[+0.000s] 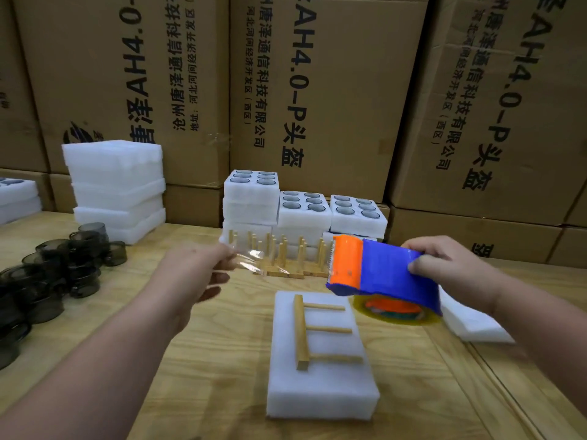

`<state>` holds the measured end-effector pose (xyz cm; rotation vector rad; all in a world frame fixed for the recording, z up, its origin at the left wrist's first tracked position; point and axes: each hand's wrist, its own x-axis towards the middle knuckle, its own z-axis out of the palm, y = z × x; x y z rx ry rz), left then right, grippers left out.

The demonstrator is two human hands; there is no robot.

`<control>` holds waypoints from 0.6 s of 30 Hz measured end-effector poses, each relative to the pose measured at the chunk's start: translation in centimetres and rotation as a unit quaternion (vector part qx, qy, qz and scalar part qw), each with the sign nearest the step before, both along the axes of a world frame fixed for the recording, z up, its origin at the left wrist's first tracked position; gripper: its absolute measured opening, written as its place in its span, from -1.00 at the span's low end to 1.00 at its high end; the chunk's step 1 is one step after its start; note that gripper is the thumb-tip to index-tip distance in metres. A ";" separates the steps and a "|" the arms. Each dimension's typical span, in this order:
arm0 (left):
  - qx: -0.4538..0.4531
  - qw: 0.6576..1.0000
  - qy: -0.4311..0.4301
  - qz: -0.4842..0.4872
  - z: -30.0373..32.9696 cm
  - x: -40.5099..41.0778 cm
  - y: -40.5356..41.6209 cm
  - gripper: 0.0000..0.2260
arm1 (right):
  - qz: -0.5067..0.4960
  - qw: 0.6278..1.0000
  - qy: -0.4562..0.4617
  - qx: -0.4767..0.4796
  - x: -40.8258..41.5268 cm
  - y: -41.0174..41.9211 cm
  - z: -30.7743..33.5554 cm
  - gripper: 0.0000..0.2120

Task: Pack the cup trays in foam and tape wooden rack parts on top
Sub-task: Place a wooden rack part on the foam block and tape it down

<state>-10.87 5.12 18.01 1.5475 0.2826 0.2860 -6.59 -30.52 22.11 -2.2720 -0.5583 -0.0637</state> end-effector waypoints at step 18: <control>-0.162 0.965 0.206 0.027 -13.2 1.7 -3.9 -0.83 | -0.004 0.913 -0.056 -0.405 5.7 10.1 7.1 -0.60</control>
